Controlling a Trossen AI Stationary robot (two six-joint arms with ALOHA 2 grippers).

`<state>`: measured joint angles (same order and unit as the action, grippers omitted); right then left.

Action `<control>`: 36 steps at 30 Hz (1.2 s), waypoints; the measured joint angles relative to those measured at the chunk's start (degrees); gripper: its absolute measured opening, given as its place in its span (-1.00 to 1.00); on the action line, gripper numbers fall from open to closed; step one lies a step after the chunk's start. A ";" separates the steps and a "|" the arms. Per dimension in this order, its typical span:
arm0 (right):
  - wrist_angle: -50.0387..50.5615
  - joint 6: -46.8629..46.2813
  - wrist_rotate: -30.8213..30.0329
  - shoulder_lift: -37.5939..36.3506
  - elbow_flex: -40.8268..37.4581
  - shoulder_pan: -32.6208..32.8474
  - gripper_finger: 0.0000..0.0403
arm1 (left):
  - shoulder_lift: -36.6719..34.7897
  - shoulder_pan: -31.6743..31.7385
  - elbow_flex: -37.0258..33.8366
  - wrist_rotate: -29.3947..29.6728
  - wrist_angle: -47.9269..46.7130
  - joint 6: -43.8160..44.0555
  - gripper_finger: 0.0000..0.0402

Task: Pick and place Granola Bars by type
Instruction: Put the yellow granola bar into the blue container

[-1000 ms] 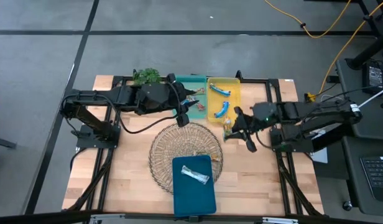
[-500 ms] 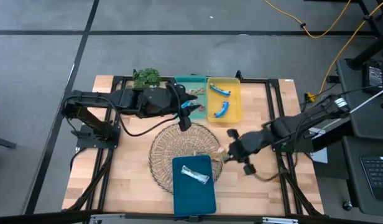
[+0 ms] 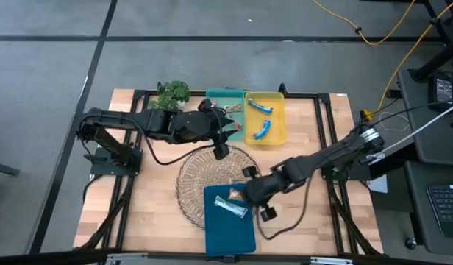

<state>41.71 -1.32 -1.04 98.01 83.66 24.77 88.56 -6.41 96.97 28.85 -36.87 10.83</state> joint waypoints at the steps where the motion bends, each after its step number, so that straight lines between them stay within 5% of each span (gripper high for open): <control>1: 0.02 0.04 0.00 1.28 0.45 0.17 -0.74 | 0.02 0.02 0.00 0.19 0.05 0.01 -0.29; 12: -3.93 -0.33 4.12 12.48 1.51 1.82 -0.74 | -0.01 -0.25 0.00 0.60 0.18 1.96 -0.29; 23: -6.19 0.10 6.76 13.38 1.55 0.88 -0.72 | 1.02 -1.67 0.07 2.24 0.30 3.52 -0.29; 36: -6.21 0.76 4.09 13.37 1.55 0.86 -0.18 | 2.79 -2.63 0.02 3.49 -0.69 5.03 -0.29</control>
<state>35.50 -0.56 3.05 111.38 85.21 25.63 91.35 -9.04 96.99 32.34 -37.56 15.86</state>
